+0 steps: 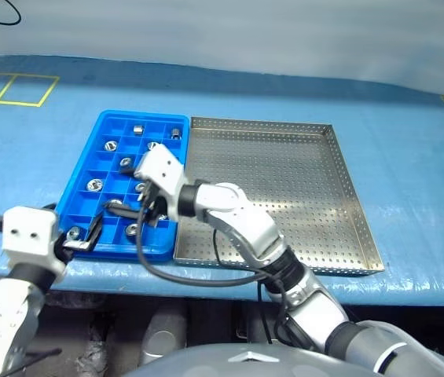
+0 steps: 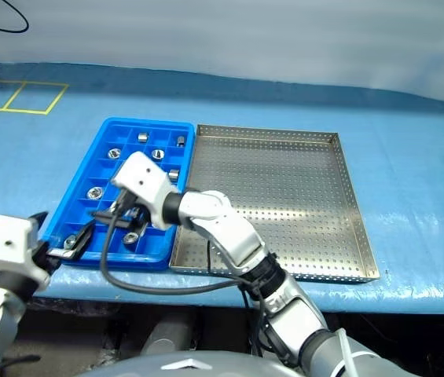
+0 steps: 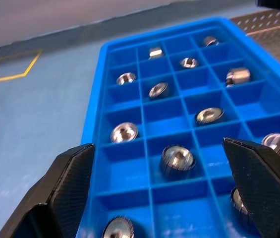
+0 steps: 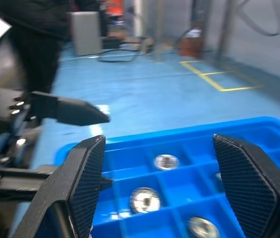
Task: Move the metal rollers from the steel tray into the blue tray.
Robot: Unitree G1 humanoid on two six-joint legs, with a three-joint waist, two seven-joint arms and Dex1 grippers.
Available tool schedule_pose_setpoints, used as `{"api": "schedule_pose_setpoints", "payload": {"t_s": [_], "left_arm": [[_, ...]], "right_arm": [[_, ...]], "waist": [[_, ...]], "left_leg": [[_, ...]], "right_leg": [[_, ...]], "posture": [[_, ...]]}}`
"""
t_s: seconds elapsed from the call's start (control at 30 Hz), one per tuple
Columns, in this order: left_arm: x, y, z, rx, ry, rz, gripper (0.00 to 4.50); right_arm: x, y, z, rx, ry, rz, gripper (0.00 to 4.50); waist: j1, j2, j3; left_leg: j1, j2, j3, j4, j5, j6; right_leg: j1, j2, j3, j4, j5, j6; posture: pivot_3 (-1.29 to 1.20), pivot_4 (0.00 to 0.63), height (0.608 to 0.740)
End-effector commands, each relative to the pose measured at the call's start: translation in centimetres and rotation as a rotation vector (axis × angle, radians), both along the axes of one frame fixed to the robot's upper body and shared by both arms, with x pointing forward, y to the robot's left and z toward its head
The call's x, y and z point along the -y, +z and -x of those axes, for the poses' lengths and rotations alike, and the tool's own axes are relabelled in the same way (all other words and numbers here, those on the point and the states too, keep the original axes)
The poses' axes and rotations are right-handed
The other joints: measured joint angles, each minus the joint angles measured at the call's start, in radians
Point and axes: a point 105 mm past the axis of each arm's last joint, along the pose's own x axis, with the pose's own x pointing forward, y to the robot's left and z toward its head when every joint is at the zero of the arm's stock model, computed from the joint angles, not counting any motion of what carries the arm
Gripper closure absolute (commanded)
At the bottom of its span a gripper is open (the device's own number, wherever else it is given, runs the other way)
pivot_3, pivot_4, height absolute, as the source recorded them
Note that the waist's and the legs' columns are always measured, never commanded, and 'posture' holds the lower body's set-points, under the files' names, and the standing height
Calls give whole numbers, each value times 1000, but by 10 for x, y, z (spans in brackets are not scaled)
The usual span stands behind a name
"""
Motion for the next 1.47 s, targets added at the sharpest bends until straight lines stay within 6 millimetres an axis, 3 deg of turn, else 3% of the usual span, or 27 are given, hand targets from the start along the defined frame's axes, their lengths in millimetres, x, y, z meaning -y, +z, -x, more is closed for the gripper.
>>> {"api": "schedule_pose_setpoints", "payload": {"t_s": [0.03, 0.13, 0.27, 0.47, 0.77, 1.03, 1.47], "left_arm": [[37, 4, -26, 41, -162, 68, 0], [65, 3, -46, 47, -288, 86, 0], [90, -3, -69, 49, -392, 60, 0], [103, -8, -85, 58, -450, 36, 0], [109, -10, -88, 65, -467, 27, 0], [122, -8, -80, 72, -544, 29, 0], [123, -11, -81, 83, -519, 25, 0]], "right_arm": [[58, 9, -30, 37, -248, -20, 859], [106, -7, -43, 22, -424, 61, 859], [163, -28, -42, -4, -621, 165, 859], [203, -39, -35, -24, -779, 210, 859], [192, -42, -36, -34, -763, 180, 859], [192, -37, -39, 0, -773, 160, 859], [189, -36, -43, -5, -754, 152, 859]], "waist": [[-4, 0, 0], [-13, 2, 1], [-64, 4, 1], [-163, 5, 2], [-221, 5, 2], [-219, 5, 2], [-208, 5, 2]], "left_leg": [[0, 0, 0, 0, 0, 0], [-1, -2, 0, 0, 1, 0], [-2, -2, 4, -1, 0, 1], [-2, 1, 14, -2, -4, 7], [-2, 1, 16, 2, -5, 9], [-1, 0, 16, 2, -5, 9], [-1, 0, 16, 2, -5, 10]], "right_leg": [[1, 0, 0, 0, 0, 0], [1, 0, 0, 0, 2, -1], [-1, 1, 2, 0, 4, 2], [-5, 2, 10, 0, 4, 4], [-3, 2, 16, -1, 7, 13], [-4, 2, 17, -1, 7, 14], [-4, 2, 18, 0, 8, 14]], "posture": [[19, 150, 740], [-82, 150, 740], [-199, 150, 740], [-273, 150, 740], [-251, 150, 740], [-230, 150, 740], [-194, 150, 740]]}}
